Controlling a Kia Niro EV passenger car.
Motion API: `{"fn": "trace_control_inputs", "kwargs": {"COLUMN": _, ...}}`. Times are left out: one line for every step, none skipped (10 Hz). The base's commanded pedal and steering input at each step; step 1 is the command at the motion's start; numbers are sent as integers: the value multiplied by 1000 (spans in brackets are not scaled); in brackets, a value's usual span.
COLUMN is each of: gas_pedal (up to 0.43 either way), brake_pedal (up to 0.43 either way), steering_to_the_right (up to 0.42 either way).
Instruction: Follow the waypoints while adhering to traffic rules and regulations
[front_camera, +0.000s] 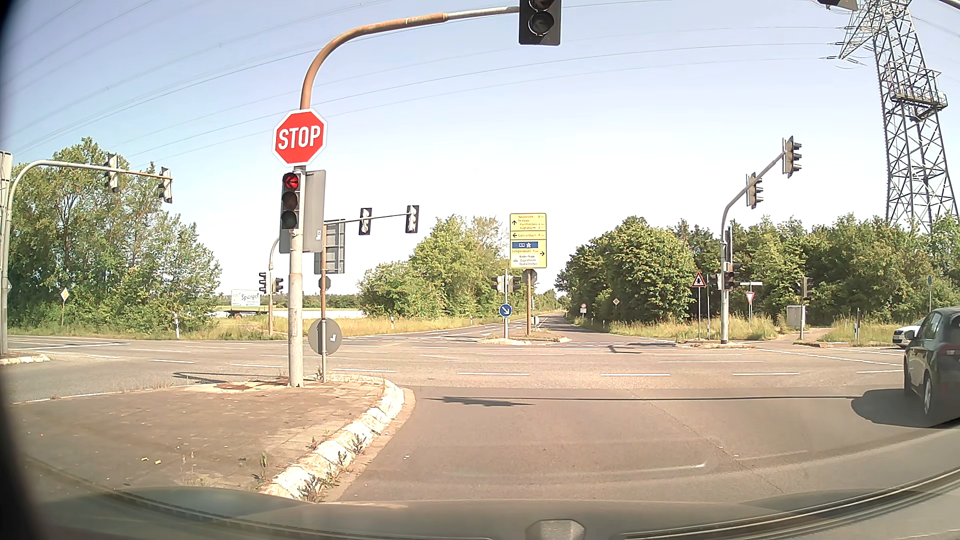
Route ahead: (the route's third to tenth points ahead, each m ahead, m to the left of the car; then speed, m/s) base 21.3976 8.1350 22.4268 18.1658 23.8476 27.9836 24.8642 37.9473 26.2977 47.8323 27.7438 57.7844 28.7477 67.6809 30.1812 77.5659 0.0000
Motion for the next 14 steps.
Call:
{"fn": "trace_control_inputs", "kwargs": {"gas_pedal": 0, "brake_pedal": 262, "steering_to_the_right": 0}}
{"fn": "trace_control_inputs", "kwargs": {"gas_pedal": 0, "brake_pedal": 268, "steering_to_the_right": 0}}
{"fn": "trace_control_inputs", "kwargs": {"gas_pedal": 0, "brake_pedal": 262, "steering_to_the_right": 1}}
{"fn": "trace_control_inputs", "kwargs": {"gas_pedal": 0, "brake_pedal": 262, "steering_to_the_right": 0}}
{"fn": "trace_control_inputs", "kwargs": {"gas_pedal": 0, "brake_pedal": 262, "steering_to_the_right": 0}}
{"fn": "trace_control_inputs", "kwargs": {"gas_pedal": 0, "brake_pedal": 262, "steering_to_the_right": 1}}
{"fn": "trace_control_inputs", "kwargs": {"gas_pedal": 0, "brake_pedal": 262, "steering_to_the_right": 1}}
{"fn": "trace_control_inputs", "kwargs": {"gas_pedal": 0, "brake_pedal": 268, "steering_to_the_right": 1}}
{"fn": "trace_control_inputs", "kwargs": {"gas_pedal": 0, "brake_pedal": 262, "steering_to_the_right": 0}}
{"fn": "trace_control_inputs", "kwargs": {"gas_pedal": 0, "brake_pedal": 262, "steering_to_the_right": 0}}
{"fn": "trace_control_inputs", "kwargs": {"gas_pedal": 0, "brake_pedal": 262, "steering_to_the_right": 1}}
{"fn": "trace_control_inputs", "kwargs": {"gas_pedal": 0, "brake_pedal": 262, "steering_to_the_right": 0}}
{"fn": "trace_control_inputs", "kwargs": {"gas_pedal": 0, "brake_pedal": 262, "steering_to_the_right": 1}}
{"fn": "trace_control_inputs", "kwargs": {"gas_pedal": 0, "brake_pedal": 262, "steering_to_the_right": 0}}
